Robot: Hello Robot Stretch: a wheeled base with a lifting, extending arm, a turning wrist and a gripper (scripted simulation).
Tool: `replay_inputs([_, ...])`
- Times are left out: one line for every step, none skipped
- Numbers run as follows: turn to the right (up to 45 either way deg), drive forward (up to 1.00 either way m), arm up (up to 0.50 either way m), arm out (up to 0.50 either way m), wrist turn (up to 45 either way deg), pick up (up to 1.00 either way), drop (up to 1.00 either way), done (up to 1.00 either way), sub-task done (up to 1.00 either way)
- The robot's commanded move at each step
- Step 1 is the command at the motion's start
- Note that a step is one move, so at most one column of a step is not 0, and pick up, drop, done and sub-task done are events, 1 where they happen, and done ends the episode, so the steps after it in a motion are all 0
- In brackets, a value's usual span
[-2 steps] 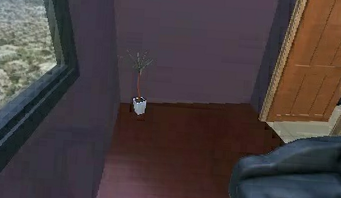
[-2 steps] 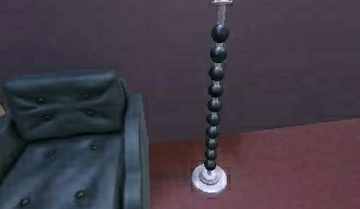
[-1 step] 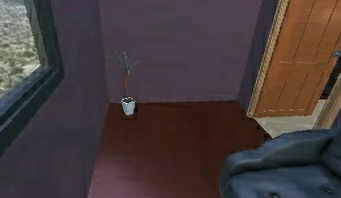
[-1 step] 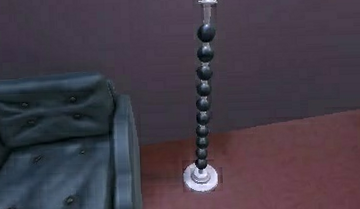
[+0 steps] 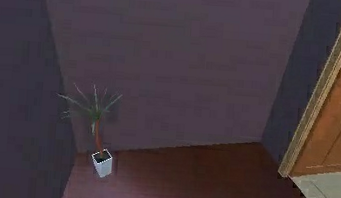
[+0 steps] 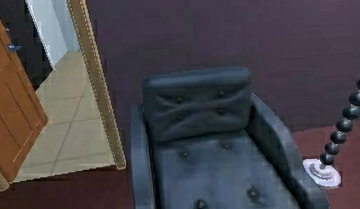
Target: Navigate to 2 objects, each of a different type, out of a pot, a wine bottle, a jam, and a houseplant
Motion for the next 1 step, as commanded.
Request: replay_inputs([18.0,0.00,0.00,0.00,0.0,0.00,0.00,0.00,0.00])
